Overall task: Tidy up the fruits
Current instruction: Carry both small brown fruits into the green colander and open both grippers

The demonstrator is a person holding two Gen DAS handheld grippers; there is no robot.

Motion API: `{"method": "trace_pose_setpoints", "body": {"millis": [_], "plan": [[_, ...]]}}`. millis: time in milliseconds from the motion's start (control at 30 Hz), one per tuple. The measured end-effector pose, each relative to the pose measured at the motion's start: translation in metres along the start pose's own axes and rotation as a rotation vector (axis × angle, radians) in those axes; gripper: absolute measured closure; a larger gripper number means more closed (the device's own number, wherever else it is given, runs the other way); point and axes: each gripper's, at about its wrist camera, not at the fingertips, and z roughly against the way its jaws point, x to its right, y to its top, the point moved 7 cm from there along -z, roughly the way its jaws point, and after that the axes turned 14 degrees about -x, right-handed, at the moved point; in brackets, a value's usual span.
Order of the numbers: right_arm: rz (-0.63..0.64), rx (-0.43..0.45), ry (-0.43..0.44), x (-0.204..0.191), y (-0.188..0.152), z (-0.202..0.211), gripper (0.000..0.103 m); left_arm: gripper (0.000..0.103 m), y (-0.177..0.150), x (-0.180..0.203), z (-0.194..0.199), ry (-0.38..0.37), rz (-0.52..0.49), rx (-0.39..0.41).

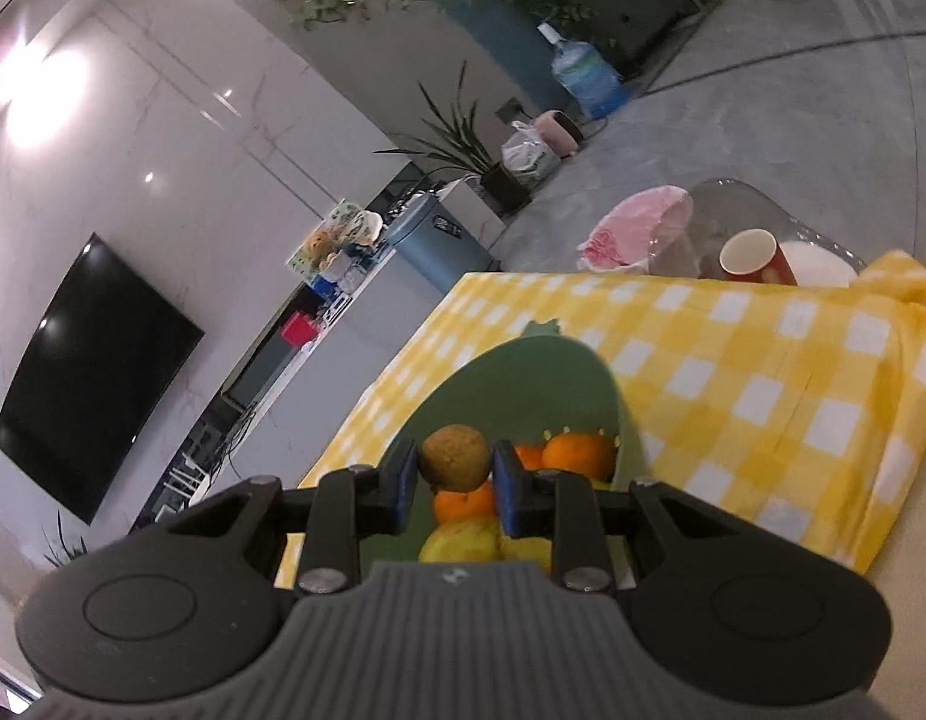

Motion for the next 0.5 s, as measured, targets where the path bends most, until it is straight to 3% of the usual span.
{"method": "trace_pose_setpoints", "body": {"millis": [200,333,500], "plan": [[-0.027,-0.001,-0.062,0.015,0.01,-0.015,0.078,0.075,0.009,-0.005,-0.031,-0.078,0.041,-0.055],[-0.019,0.006,-0.102,0.018,0.012,-0.018,0.07,0.075,0.011,-0.003,-0.037,-0.072,0.03,-0.047],[-0.011,0.03,-0.104,0.021,0.014,-0.015,0.068,0.075,0.01,0.0,-0.045,-0.076,0.017,-0.049]]}}
